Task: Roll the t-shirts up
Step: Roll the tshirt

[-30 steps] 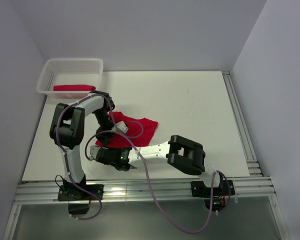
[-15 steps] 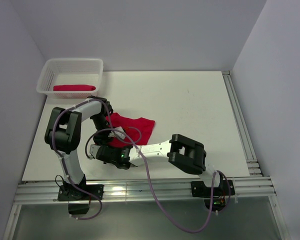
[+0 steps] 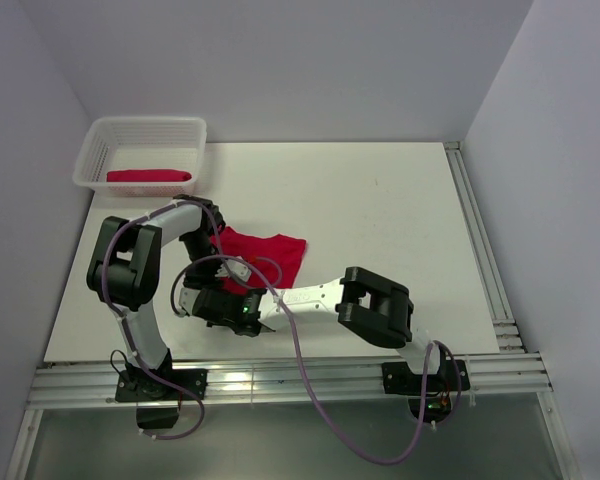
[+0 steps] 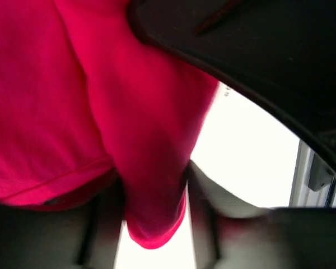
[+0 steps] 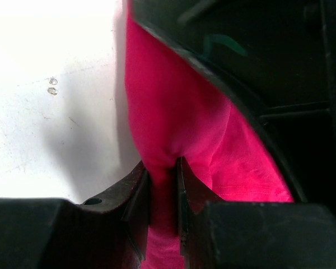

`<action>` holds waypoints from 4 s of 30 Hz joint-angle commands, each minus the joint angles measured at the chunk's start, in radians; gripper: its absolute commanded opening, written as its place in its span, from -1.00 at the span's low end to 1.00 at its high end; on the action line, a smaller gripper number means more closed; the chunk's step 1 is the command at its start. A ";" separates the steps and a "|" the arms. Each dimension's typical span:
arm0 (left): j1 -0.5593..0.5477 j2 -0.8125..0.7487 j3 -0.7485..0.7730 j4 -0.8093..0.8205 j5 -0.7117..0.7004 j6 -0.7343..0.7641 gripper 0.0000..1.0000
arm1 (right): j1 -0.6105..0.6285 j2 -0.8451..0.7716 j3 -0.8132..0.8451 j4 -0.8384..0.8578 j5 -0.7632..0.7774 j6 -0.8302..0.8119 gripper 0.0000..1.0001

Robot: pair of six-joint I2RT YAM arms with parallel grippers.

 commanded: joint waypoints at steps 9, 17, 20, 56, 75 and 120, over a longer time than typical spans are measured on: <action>0.008 -0.005 0.023 -0.068 -0.076 0.016 0.44 | -0.023 -0.011 0.014 -0.085 -0.056 0.031 -1.00; 0.008 -0.024 0.111 -0.090 -0.042 0.009 0.45 | -0.025 -0.014 0.009 -0.087 -0.066 0.029 -1.00; 0.010 -0.027 0.135 -0.085 -0.059 -0.007 0.57 | -0.025 -0.017 0.006 -0.085 -0.071 0.026 -1.00; 0.424 -0.548 -0.132 0.395 0.389 -0.003 0.59 | -0.373 0.154 0.285 -0.395 -1.177 0.040 -1.00; 0.425 -0.815 -0.364 0.607 0.477 -0.002 0.62 | -0.566 0.457 0.586 -0.556 -1.567 0.187 -1.00; -0.033 -0.834 -0.697 0.870 0.207 -0.225 0.60 | -0.563 0.504 0.595 -0.355 -1.683 0.414 -1.00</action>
